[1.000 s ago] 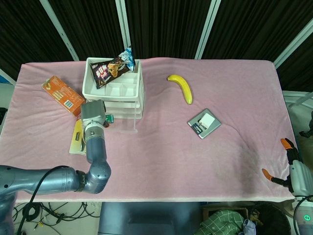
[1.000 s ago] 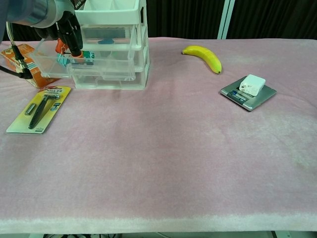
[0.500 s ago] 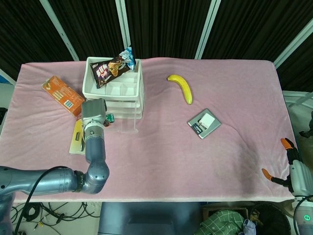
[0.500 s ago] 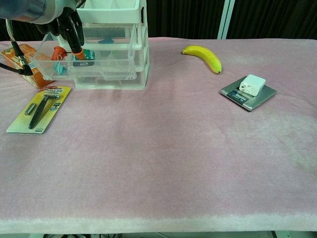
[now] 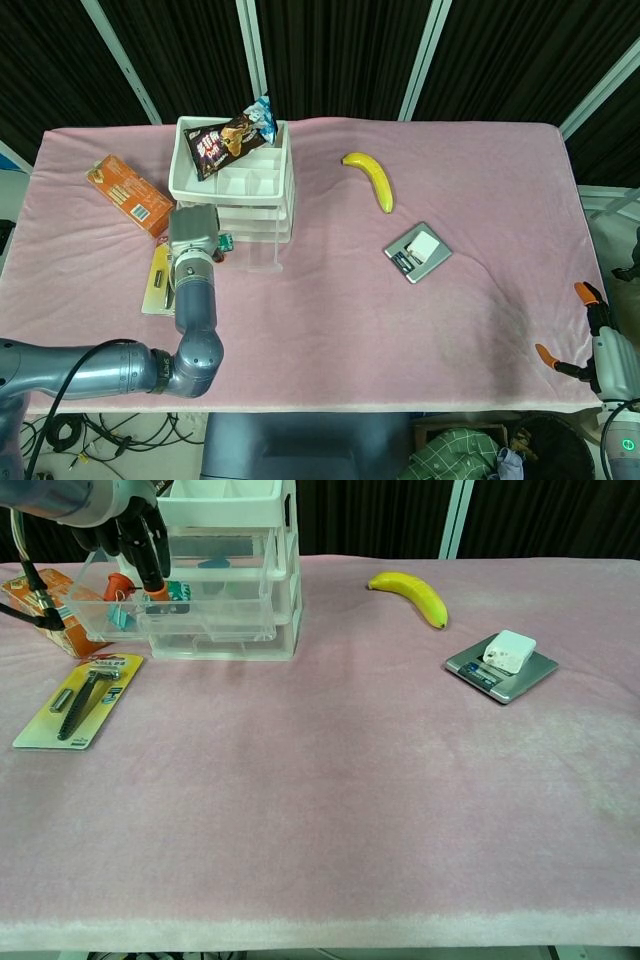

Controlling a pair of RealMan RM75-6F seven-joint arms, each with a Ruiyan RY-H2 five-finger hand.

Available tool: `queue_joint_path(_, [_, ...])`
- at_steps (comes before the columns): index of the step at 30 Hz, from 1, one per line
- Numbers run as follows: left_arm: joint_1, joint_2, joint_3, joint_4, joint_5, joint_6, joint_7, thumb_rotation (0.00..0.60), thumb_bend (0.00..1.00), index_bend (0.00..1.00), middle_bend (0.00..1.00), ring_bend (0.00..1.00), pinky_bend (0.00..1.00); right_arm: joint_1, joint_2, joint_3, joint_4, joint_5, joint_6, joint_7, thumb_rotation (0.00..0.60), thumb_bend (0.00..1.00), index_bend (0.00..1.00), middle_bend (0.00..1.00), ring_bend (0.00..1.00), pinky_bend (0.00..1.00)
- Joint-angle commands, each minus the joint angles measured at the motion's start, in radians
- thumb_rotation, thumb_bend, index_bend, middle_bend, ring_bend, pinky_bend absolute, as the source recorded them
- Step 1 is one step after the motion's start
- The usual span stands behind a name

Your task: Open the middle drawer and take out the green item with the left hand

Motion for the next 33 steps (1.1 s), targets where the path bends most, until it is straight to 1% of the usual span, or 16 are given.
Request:
queue_joint_path(1, [-0.001, 0.0, -0.001, 0.006, -0.006, -0.002, 0.007, 0.6, 0.19, 0.41, 1.0, 1.0, 1.0, 0.0, 0.0, 0.001, -0.001, 0.001, 0.0, 0.003, 0.6, 0.12, 0.0, 0.0, 0.0, 0.12])
queue_joint_path(9, [0.003, -0.01, 0.006, 0.019, 0.004, -0.01, 0.005, 0.6, 0.19, 0.41, 1.0, 1.0, 1.0, -0.002, 0.0, 0.002, 0.0, -0.003, 0.003, 0.008, 0.6, 0.12, 0.0, 0.0, 0.0, 0.12])
queue_joint_path(15, [0.003, -0.019, 0.008, 0.022, 0.015, -0.015, 0.001, 0.6, 0.19, 0.45, 1.0, 1.0, 1.0, -0.003, 0.0, 0.004, 0.001, -0.006, 0.007, 0.017, 0.6, 0.12, 0.0, 0.0, 0.0, 0.12])
queue_joint_path(17, [0.003, -0.021, 0.008, 0.023, 0.014, -0.015, 0.003, 0.6, 0.23, 0.47, 1.0, 1.0, 1.0, -0.004, 0.0, 0.004, 0.003, -0.007, 0.008, 0.021, 0.6, 0.12, 0.0, 0.0, 0.0, 0.12])
queue_joint_path(19, [0.003, -0.021, 0.007, 0.022, 0.01, -0.017, 0.007, 0.6, 0.3, 0.49, 1.0, 1.0, 1.0, -0.004, 0.0, 0.005, 0.003, -0.008, 0.009, 0.027, 0.6, 0.12, 0.0, 0.0, 0.0, 0.12])
queue_joint_path(22, [0.005, -0.019, 0.004, 0.021, 0.01, -0.019, 0.006, 0.6, 0.37, 0.52, 1.0, 1.0, 1.0, -0.005, -0.001, 0.006, 0.005, -0.01, 0.011, 0.031, 0.6, 0.12, 0.0, 0.0, 0.0, 0.12])
queue_joint_path(27, [0.009, -0.009, -0.005, 0.004, 0.016, -0.018, -0.001, 0.6, 0.37, 0.54, 1.0, 1.0, 1.0, -0.005, -0.002, 0.005, 0.006, -0.012, 0.012, 0.032, 0.6, 0.12, 0.0, 0.0, 0.0, 0.12])
queue_joint_path(33, [0.015, 0.018, -0.021, -0.043, 0.026, -0.018, -0.014, 0.6, 0.37, 0.54, 1.0, 1.0, 1.0, -0.005, -0.002, 0.005, 0.008, -0.012, 0.012, 0.032, 0.6, 0.12, 0.0, 0.0, 0.0, 0.12])
